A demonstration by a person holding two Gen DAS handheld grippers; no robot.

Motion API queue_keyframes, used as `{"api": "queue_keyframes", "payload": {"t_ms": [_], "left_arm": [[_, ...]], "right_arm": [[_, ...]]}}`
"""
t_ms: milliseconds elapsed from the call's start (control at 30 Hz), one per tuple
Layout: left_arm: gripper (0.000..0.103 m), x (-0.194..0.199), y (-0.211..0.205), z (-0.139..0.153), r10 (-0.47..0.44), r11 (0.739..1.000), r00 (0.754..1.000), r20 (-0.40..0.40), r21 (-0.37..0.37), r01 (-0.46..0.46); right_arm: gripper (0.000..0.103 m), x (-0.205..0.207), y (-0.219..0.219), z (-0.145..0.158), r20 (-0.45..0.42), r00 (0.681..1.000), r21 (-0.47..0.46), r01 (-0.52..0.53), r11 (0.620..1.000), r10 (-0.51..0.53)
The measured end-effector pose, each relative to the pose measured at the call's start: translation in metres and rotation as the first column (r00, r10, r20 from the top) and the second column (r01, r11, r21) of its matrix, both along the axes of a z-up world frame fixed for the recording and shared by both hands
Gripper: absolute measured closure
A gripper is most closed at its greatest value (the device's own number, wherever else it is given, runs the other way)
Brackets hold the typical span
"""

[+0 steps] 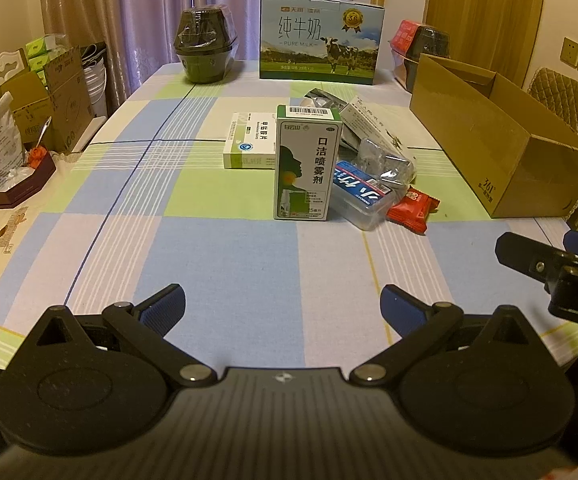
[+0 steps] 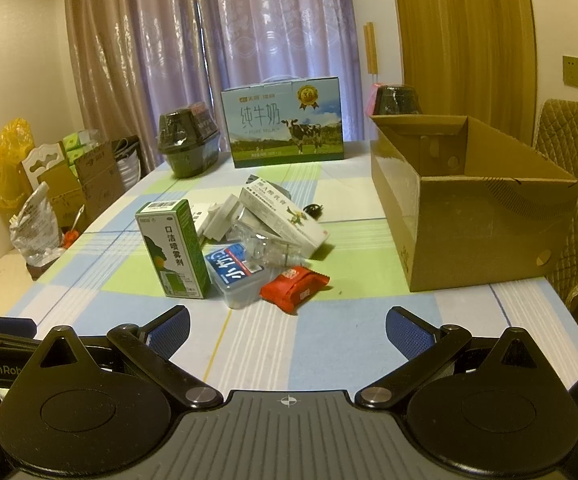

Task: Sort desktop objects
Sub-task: 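Move both tools toward the cluster of items on the table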

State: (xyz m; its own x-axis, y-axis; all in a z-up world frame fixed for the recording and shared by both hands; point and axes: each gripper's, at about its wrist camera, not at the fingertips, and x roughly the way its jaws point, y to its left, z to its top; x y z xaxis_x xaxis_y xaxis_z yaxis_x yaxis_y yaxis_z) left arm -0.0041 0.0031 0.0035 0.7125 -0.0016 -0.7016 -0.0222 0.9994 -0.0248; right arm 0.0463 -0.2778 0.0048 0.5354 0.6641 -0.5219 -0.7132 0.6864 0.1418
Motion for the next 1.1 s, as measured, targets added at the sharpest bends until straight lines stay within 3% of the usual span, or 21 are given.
{"api": "queue_keyframes", "payload": {"t_ms": [333, 600, 733, 1100], "left_arm": [[0.001, 0.000, 0.000, 0.000, 0.002, 1.000, 1.000, 0.000, -0.004, -0.002], [0.001, 0.004, 0.007, 0.009, 0.006, 1.000, 1.000, 0.021, -0.007, -0.005], [0.001, 0.011, 0.012, 0.012, 0.000, 1.000, 1.000, 0.024, -0.007, 0.000], [0.001, 0.044, 0.012, 0.010, -0.061, 0.998, 0.998, 0.018, 0.007, 0.061]], "right_arm": [[0.002, -0.001, 0.000, 0.000, 0.004, 1.000, -0.006, -0.006, 1.000, 0.006], [0.002, -0.004, 0.008, -0.005, 0.079, 0.996, -0.024, -0.035, 0.999, 0.037], [0.002, -0.002, 0.016, -0.004, 0.137, 0.986, -0.068, -0.087, 0.994, 0.096], [0.002, 0.034, 0.042, -0.004, 0.107, 0.954, -0.198, -0.255, 0.946, 0.279]]}}
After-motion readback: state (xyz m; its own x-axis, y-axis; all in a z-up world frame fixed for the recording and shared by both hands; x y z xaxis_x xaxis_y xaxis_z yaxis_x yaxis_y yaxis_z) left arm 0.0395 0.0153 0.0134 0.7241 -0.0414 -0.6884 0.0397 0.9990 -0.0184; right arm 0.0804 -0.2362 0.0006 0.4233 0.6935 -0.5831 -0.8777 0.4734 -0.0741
